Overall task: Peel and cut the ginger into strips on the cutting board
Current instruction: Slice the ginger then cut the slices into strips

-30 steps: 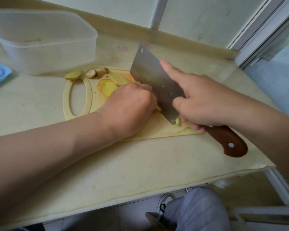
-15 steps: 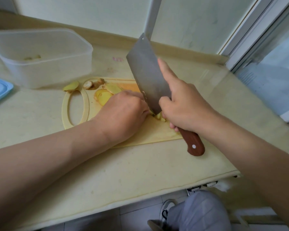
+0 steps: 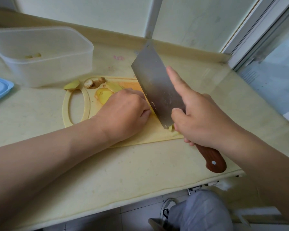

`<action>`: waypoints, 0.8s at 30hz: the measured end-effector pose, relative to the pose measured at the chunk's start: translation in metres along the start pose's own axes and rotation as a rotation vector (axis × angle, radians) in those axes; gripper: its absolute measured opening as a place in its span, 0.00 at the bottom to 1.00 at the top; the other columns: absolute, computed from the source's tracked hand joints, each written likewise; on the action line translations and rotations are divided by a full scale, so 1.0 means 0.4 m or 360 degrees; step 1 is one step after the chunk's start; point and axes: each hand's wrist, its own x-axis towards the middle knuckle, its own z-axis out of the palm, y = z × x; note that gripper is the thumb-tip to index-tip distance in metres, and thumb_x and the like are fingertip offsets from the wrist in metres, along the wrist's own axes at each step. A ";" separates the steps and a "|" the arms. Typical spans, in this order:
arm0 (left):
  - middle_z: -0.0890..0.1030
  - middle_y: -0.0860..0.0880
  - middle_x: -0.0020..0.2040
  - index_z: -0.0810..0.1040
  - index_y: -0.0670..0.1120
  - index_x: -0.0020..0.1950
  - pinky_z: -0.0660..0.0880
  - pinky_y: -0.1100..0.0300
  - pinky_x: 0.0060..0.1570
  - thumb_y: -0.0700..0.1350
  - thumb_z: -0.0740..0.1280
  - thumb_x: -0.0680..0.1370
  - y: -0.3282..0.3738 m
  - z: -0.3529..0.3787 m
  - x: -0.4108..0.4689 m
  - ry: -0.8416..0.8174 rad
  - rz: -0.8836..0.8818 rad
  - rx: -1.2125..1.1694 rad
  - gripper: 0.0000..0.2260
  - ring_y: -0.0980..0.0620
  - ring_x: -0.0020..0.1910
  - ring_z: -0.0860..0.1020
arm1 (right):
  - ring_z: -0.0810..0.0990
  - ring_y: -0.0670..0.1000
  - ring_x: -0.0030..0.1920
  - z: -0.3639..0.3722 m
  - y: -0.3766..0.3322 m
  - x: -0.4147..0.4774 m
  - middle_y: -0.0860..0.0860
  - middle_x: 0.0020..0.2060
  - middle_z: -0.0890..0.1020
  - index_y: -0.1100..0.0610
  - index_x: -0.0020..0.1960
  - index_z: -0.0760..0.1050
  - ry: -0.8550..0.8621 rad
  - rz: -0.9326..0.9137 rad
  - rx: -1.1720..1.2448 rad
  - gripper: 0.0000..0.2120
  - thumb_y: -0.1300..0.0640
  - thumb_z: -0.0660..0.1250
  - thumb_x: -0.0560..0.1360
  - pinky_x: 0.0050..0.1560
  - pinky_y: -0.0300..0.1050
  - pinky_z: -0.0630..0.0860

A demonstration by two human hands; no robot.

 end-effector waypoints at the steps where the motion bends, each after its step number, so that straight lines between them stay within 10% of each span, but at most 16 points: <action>1: 0.83 0.48 0.40 0.85 0.43 0.38 0.77 0.53 0.45 0.44 0.62 0.75 0.000 0.001 0.000 0.0001 0.0006 0.0001 0.13 0.45 0.42 0.79 | 0.82 0.60 0.28 -0.002 -0.002 0.002 0.60 0.33 0.83 0.23 0.78 0.44 -0.0018 0.0013 0.0011 0.44 0.63 0.57 0.79 0.26 0.53 0.83; 13: 0.81 0.47 0.37 0.83 0.42 0.36 0.77 0.51 0.37 0.40 0.68 0.72 -0.001 -0.012 0.006 0.0384 -0.0153 -0.0025 0.06 0.43 0.36 0.78 | 0.81 0.52 0.23 -0.022 -0.036 0.040 0.54 0.37 0.79 0.28 0.81 0.43 -0.0211 0.0100 -0.0145 0.44 0.64 0.56 0.78 0.25 0.50 0.82; 24: 0.82 0.52 0.38 0.85 0.48 0.36 0.70 0.47 0.44 0.46 0.62 0.72 -0.003 0.002 0.004 0.0108 -0.0097 0.0260 0.12 0.43 0.41 0.76 | 0.77 0.49 0.20 -0.013 -0.063 0.096 0.56 0.39 0.81 0.31 0.82 0.43 -0.0275 0.0176 -0.0113 0.44 0.64 0.56 0.77 0.24 0.45 0.78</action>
